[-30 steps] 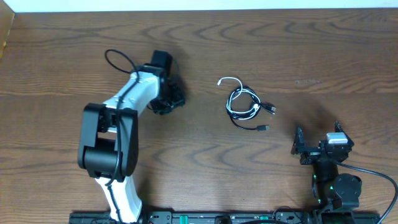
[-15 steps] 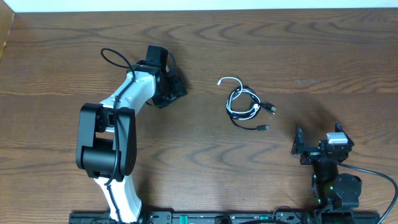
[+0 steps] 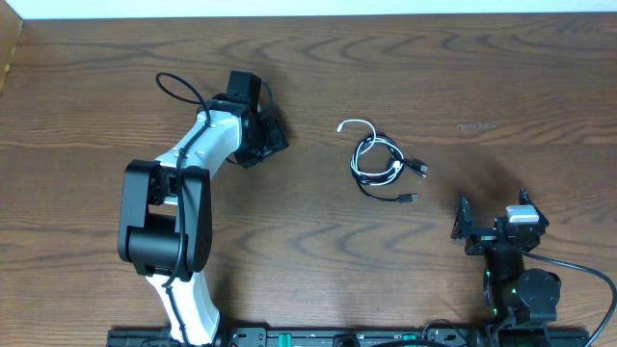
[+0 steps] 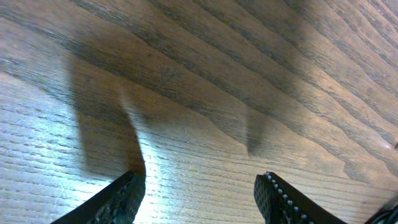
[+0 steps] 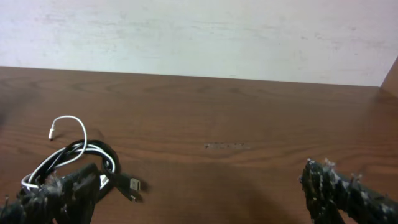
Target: Untangle cables
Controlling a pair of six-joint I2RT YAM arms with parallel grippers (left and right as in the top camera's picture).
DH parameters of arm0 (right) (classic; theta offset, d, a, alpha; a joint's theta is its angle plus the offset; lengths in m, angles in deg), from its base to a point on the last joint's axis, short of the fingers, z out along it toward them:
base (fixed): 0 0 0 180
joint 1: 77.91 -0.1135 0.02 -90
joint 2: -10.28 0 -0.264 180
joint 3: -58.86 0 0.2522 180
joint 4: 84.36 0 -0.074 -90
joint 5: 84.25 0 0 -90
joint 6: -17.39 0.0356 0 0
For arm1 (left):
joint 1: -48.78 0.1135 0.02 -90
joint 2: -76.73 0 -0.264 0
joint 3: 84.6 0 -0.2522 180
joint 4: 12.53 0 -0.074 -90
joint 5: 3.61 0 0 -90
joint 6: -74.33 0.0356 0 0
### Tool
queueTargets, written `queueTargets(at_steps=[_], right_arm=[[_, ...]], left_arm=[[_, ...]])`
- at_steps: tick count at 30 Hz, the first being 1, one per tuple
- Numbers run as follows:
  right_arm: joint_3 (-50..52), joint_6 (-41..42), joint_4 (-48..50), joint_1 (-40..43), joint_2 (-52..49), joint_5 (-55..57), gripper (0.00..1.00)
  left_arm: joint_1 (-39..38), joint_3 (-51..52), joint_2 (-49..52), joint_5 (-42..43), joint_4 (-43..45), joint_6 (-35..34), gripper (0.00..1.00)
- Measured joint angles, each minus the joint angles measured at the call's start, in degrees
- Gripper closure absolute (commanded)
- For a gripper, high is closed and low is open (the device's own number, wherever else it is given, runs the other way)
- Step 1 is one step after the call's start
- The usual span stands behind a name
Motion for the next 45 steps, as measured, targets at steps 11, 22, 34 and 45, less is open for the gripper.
queueTargets(at_steps=[11, 22, 34, 45], right_arm=[[0.0, 0.0, 0.0, 0.0, 0.0, 0.0, 0.01], [0.0, 0.0, 0.0, 0.0, 0.0, 0.0, 0.01], [0.0, 0.0, 0.0, 0.0, 0.0, 0.0, 0.01], [0.0, 0.0, 0.0, 0.0, 0.0, 0.0, 0.01]], left_arm=[[-0.2, 0.0, 0.0, 0.0, -1.0, 0.0, 0.38], [-0.7, 0.0, 0.0, 0.0, -0.3, 0.1, 0.35], [-0.7, 0.0, 0.0, -0.1, 0.1, 0.9, 0.63], [-0.7, 0.1, 0.0, -0.2, 0.2, 1.7, 0.92]])
